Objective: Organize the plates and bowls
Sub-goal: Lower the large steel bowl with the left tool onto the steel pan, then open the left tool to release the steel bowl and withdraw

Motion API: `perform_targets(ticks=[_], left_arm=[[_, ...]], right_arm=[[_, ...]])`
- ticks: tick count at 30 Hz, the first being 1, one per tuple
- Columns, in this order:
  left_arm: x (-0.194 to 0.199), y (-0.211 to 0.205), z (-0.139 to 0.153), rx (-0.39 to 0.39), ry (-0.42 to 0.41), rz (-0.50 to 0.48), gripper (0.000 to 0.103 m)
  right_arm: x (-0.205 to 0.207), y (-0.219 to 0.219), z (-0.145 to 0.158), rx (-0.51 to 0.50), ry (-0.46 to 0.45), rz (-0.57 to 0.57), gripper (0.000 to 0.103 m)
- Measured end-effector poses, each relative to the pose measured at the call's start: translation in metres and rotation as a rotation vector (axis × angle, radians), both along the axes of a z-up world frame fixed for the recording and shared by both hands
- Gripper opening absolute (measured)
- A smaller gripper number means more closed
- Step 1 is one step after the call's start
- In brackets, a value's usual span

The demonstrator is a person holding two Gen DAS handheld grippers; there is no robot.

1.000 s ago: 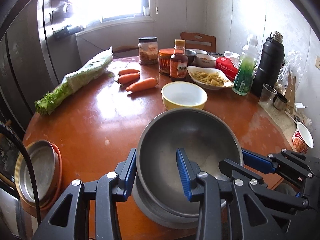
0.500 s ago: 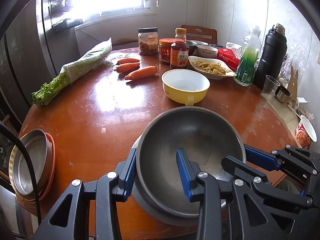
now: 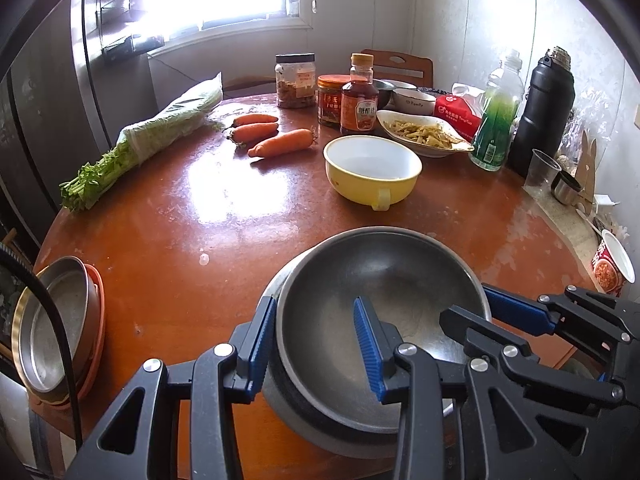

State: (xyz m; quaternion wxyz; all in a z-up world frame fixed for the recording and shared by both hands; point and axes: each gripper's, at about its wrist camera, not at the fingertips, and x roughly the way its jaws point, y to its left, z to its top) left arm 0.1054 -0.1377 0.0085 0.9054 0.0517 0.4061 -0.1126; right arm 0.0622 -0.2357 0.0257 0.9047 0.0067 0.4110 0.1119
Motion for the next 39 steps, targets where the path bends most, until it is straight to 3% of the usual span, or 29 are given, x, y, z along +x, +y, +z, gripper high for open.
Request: perform_targets(ticks=[9, 17, 39], left_arm=[[0.007, 0.008, 0.012, -0.021, -0.013, 0.031, 0.047], [0.016, 0.013, 0.023, -0.034, -0.029, 0.052, 0.051], [0.104, -0.014, 0.043, 0.009, -0.02, 0.005, 0.053]], right_arm=[[0.003, -0.008, 0.014, 0.02, -0.031, -0.007, 0.029], [0.013, -0.014, 0.022, 0.036, -0.053, -0.01, 0.037], [0.096, -0.055, 0.037, 0.041, -0.052, -0.092, 0.044]])
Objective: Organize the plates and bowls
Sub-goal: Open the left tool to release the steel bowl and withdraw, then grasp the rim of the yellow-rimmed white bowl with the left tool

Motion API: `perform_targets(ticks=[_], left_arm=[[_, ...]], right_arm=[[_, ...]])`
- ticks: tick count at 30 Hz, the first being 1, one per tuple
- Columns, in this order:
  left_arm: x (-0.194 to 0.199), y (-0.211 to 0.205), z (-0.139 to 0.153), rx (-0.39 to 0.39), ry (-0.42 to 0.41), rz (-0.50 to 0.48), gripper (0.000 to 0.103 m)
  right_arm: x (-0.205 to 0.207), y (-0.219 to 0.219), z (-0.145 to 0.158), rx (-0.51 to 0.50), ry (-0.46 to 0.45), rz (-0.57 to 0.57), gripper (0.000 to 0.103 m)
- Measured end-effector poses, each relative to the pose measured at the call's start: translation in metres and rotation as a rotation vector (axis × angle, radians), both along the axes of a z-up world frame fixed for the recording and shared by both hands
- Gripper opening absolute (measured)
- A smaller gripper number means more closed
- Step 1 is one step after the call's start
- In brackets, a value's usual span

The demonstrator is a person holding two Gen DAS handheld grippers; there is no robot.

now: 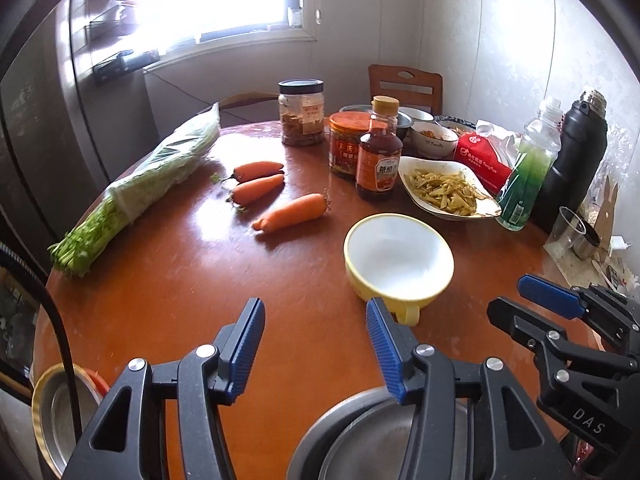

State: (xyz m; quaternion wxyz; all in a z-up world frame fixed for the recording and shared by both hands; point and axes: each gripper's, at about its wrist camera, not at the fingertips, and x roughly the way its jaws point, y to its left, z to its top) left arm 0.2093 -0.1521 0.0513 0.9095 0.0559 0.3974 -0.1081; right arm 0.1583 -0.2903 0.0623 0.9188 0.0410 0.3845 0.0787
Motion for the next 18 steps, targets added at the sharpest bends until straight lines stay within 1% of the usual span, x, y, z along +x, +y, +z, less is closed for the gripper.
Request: perform_targets(ticks=[4, 7, 13, 18], left_arm=[[0.02, -0.011, -0.005, 0.018, 0.018, -0.024, 0.053], [0.036, -0.018, -0.01, 0.047, 0.033, -0.042, 0.053], [0.064, -0.028, -0.024, 0.062, 0.084, -0.075, 0.053], [0.079, -0.035, -0.036, 0.071, 0.108, -0.094, 0.053]], right_arm=[[0.017, -0.004, -0.007, -0.014, 0.017, -0.011, 0.044], [0.032, -0.009, -0.017, -0.008, 0.044, -0.026, 0.044], [0.057, -0.014, -0.034, -0.002, 0.087, -0.049, 0.044], [0.073, -0.017, -0.044, -0.005, 0.113, -0.072, 0.044]])
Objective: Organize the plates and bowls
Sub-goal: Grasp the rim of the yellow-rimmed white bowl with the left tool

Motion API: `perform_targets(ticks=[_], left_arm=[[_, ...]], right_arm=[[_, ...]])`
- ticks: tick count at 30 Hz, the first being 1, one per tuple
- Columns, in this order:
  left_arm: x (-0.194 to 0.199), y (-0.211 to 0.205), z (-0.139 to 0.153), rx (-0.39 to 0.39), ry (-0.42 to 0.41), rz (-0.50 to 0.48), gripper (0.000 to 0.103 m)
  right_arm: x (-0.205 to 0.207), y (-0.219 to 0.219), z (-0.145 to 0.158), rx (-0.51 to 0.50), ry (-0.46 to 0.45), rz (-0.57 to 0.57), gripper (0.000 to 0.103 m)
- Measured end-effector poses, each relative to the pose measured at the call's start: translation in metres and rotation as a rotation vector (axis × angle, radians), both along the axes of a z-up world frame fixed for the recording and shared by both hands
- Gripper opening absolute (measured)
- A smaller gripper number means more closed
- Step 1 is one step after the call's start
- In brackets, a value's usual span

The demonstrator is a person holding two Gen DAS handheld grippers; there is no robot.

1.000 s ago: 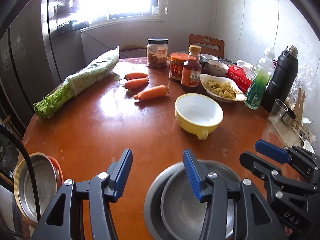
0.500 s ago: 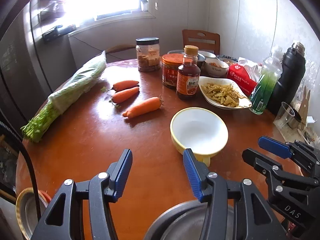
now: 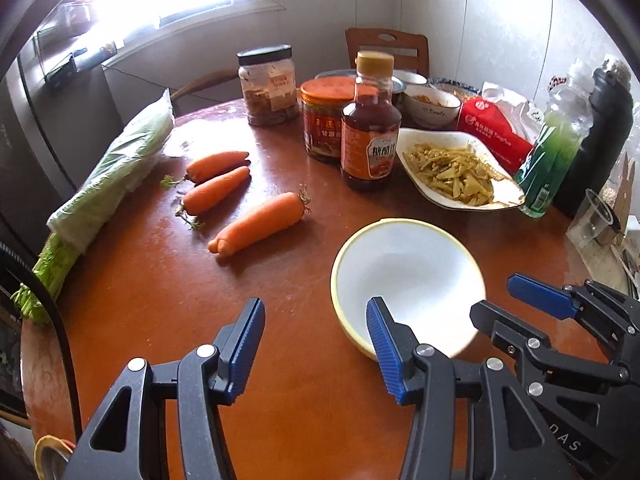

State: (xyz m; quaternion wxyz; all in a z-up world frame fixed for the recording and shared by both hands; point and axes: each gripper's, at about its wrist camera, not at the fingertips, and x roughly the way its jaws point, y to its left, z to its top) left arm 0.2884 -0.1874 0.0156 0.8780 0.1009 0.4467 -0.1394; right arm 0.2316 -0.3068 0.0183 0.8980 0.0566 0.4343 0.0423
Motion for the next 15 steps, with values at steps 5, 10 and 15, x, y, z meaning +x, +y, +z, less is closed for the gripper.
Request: perform_targets(ticks=[5, 10, 15], left_arm=[[0.01, -0.004, -0.01, 0.016, 0.035, -0.016, 0.053], [0.016, -0.008, -0.016, 0.018, 0.076, -0.043, 0.053], [0.022, -0.01, -0.022, 0.021, 0.111, -0.048, 0.052]], right_arm=[[0.01, 0.002, -0.011, 0.006, 0.033, 0.005, 0.044], [0.016, 0.004, -0.018, 0.001, 0.045, 0.01, 0.044], [0.021, 0.006, -0.022, -0.012, 0.044, 0.011, 0.038]])
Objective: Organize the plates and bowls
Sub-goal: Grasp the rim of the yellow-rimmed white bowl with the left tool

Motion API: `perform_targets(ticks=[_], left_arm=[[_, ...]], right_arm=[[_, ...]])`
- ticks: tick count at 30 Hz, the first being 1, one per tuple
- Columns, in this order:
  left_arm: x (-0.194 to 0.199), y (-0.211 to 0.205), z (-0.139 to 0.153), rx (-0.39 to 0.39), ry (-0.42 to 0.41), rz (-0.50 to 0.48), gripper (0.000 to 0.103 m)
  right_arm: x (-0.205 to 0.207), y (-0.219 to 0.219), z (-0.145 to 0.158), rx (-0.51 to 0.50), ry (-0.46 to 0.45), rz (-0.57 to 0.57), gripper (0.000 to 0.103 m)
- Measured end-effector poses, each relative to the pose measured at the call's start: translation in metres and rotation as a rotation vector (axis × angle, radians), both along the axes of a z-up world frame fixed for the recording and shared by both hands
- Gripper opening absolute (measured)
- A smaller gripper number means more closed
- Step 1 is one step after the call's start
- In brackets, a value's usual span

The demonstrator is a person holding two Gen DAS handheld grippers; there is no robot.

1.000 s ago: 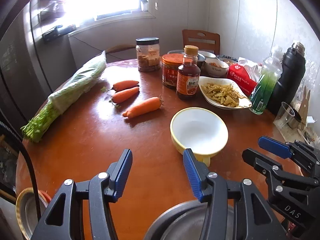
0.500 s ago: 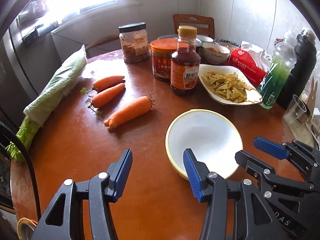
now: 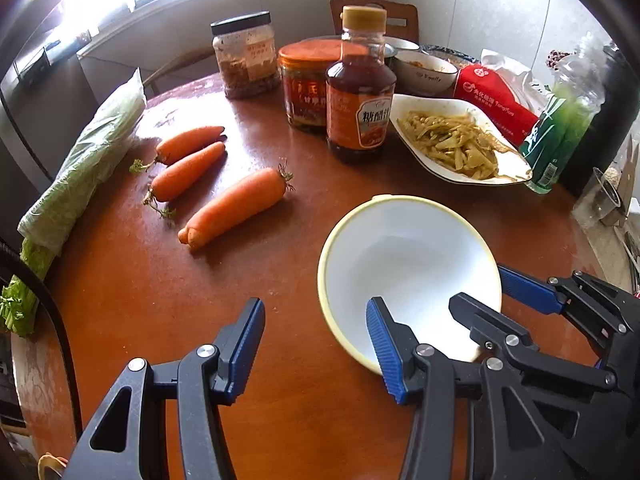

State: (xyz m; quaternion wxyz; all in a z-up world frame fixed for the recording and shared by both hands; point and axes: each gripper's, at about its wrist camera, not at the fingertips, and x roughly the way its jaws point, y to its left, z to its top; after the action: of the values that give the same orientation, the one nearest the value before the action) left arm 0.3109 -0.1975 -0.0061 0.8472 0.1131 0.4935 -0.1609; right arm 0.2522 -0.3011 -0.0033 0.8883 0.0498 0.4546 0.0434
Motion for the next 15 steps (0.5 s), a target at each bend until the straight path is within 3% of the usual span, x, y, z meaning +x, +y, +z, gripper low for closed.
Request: perform_targets(ticks=[5, 8, 12, 15], left_arm=[[0.007, -0.002, -0.01, -0.038, 0.057, -0.012, 0.049], [0.01, -0.003, -0.02, -0.07, 0.103, -0.018, 0.04], [0.004, -0.007, -0.018, -0.031, 0.071, -0.025, 0.038], [0.002, -0.002, -0.011, -0.046, 0.062, -0.017, 0.038]], right_arm=[[0.001, 0.004, 0.001, -0.021, -0.007, 0.011, 0.026], [0.002, 0.004, 0.0, 0.013, -0.01, 0.024, 0.024], [0.0, 0.005, 0.002, 0.018, -0.015, 0.035, 0.023], [-0.002, 0.006, 0.005, 0.03, -0.018, 0.038, 0.023]])
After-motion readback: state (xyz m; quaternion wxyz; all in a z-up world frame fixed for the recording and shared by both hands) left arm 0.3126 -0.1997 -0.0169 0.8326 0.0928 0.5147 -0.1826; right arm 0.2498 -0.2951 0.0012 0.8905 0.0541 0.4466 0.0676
